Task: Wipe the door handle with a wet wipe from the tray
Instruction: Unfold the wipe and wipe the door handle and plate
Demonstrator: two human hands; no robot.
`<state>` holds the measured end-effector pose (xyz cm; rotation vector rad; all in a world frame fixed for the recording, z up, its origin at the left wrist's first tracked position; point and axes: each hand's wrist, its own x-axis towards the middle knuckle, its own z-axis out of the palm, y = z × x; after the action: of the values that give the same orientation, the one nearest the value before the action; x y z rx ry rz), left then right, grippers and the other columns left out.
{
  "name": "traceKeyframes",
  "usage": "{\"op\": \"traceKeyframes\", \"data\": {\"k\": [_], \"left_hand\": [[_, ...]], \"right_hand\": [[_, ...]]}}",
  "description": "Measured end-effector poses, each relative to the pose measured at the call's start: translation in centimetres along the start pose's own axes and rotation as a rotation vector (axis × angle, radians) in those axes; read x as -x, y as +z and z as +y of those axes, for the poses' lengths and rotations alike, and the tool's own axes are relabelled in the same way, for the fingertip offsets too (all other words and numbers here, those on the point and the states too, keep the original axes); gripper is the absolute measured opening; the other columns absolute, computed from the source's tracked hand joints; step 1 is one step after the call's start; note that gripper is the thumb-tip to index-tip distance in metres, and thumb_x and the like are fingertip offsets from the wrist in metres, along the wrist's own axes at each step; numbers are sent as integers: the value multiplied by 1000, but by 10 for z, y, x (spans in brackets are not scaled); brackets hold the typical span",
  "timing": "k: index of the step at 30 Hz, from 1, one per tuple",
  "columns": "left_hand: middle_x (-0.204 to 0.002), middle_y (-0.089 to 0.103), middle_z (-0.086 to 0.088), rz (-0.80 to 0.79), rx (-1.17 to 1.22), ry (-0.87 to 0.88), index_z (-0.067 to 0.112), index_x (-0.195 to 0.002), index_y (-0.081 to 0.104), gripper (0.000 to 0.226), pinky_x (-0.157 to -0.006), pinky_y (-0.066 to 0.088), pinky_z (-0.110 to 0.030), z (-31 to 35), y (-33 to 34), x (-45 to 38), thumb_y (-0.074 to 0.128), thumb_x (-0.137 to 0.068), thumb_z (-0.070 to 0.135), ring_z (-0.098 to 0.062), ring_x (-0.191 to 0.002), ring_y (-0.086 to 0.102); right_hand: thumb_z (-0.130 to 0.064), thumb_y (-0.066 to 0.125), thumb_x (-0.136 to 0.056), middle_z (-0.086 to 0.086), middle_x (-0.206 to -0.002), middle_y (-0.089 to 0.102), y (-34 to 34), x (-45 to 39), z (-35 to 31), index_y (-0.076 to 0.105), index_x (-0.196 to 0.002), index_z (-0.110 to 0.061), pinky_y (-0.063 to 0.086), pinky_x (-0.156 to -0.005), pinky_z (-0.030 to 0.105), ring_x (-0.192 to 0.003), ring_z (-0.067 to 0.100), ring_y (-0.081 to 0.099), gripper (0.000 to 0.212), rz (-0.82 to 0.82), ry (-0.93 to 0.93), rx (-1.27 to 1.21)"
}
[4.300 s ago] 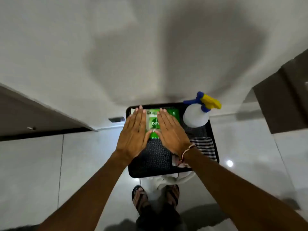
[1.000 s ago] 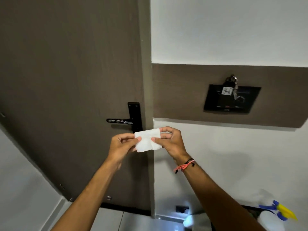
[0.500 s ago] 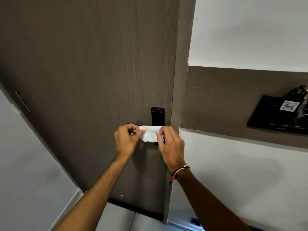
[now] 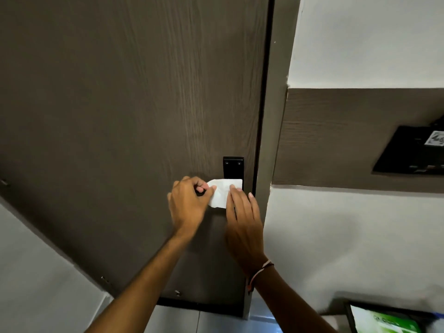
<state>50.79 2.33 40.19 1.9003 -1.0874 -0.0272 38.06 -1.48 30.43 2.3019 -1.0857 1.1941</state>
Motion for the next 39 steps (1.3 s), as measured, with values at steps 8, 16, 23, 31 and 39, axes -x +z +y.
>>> {"op": "traceKeyframes", "data": {"k": [8,16,23,31,39], "left_hand": [[-97,64,3,-2,-28,172,26,-90,65,19,-89,45,-39,-25,-7,-7,79,-87,38,-22,-101,59],[-168,23,-27,338,-586,789,5,-162,26,61,-126,26,-51,-74,-36,-86,41,-111,33,-39,-157,24],[-170,13,-23,364,-775,925,8,-164,-2,72,-131,-6,-45,-112,-43,-156,35,-111,41,-24,-159,-22],[-171,-27,-8,452,-653,1001,8,-164,-7,73,-131,-11,-42,-125,-25,-173,27,-110,44,-22,-159,-22],[-173,-20,-9,507,-594,1037,7,-165,1,72,-131,-8,-44,-129,-20,-179,29,-110,43,-24,-161,-17]], "right_hand": [[-31,74,-93,24,-151,51,6,-11,-24,52,-146,-1,30,-120,52,-142,40,48,64,-65,-8,141],[-24,73,-93,23,-161,32,21,-11,-7,34,-153,2,20,-121,50,-149,35,25,76,-151,-92,219],[-60,59,-95,23,-159,39,44,-7,-5,33,-153,0,13,-123,53,-150,39,34,87,-167,-111,250],[-57,50,-101,20,-165,20,76,-14,-52,5,-161,-2,-4,-130,48,-155,36,7,93,-148,-133,194],[-39,60,-99,18,-168,7,76,-14,-47,9,-161,-3,-13,-129,44,-159,32,-10,88,-158,-166,246]]}}
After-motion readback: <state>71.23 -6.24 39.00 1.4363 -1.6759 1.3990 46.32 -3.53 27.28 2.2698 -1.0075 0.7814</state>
